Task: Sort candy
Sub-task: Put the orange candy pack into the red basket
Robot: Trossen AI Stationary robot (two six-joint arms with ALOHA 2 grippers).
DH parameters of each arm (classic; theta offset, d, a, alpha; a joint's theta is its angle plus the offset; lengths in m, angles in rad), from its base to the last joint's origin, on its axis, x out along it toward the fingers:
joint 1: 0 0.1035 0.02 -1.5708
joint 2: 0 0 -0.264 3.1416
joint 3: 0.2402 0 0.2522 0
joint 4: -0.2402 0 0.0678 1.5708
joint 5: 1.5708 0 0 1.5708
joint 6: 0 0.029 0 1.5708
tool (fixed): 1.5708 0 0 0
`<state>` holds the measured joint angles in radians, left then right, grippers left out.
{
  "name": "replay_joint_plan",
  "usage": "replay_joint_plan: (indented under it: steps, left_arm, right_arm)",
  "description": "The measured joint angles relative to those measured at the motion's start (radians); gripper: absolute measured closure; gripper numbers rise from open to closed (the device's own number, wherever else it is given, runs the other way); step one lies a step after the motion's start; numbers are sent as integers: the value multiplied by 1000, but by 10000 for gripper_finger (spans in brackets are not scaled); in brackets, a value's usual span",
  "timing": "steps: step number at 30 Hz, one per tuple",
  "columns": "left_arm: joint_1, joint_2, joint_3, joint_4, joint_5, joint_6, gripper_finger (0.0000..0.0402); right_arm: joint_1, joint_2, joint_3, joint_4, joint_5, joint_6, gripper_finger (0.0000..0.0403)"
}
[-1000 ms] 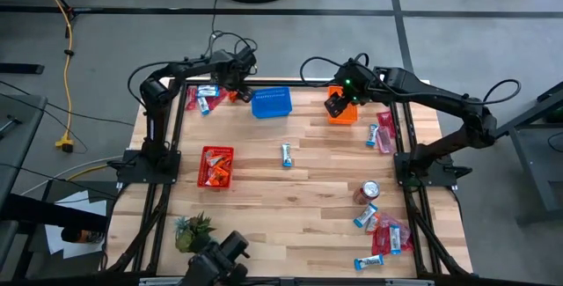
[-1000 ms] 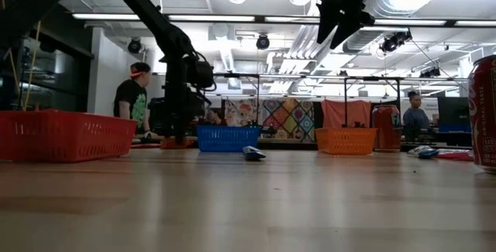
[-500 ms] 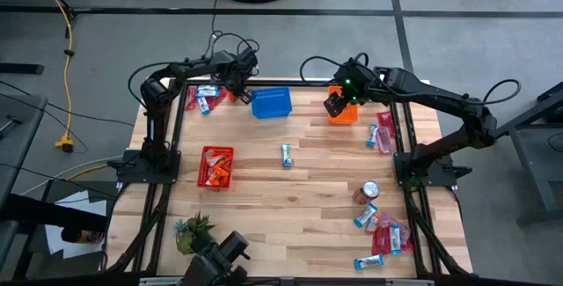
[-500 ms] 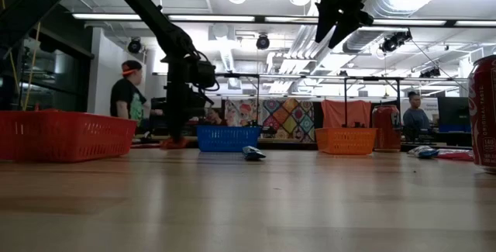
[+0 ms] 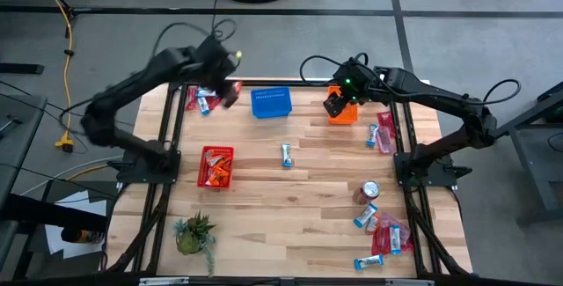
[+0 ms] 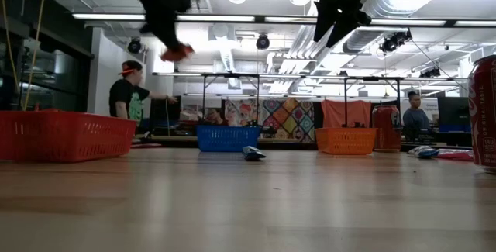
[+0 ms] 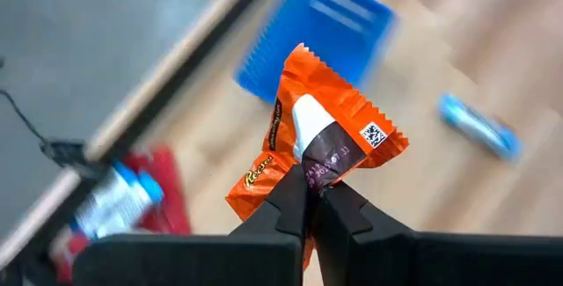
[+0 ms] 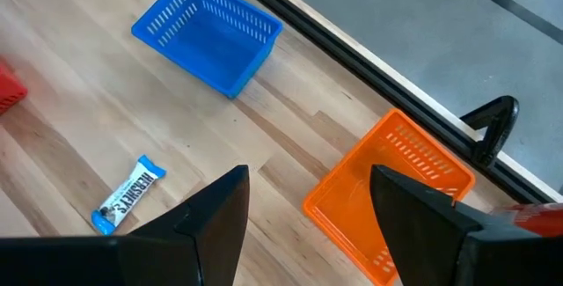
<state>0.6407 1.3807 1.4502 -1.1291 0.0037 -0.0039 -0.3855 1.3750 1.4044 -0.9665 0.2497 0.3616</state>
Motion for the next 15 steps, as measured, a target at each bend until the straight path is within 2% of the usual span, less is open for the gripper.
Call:
replay_joint_plan:
  steps: [4,7,11,15]
  left_arm:
    - [-200,-139,-18,-204,-42,-217,401]
    - [-362,-218,-108,-271,-115,-469,401]
    - [-538,-315,-334,-192,-140,-826,401]
    - [-655,-353,-554,-13,-83,-1095,401]
  right_arm:
    - [0,0,0,0,-1,3,171]
    - [0,0,0,0,-2,-4,171]
    - [0,0,0,5,-4,-22,171]
    - [0,0,0,10,-4,-29,171]
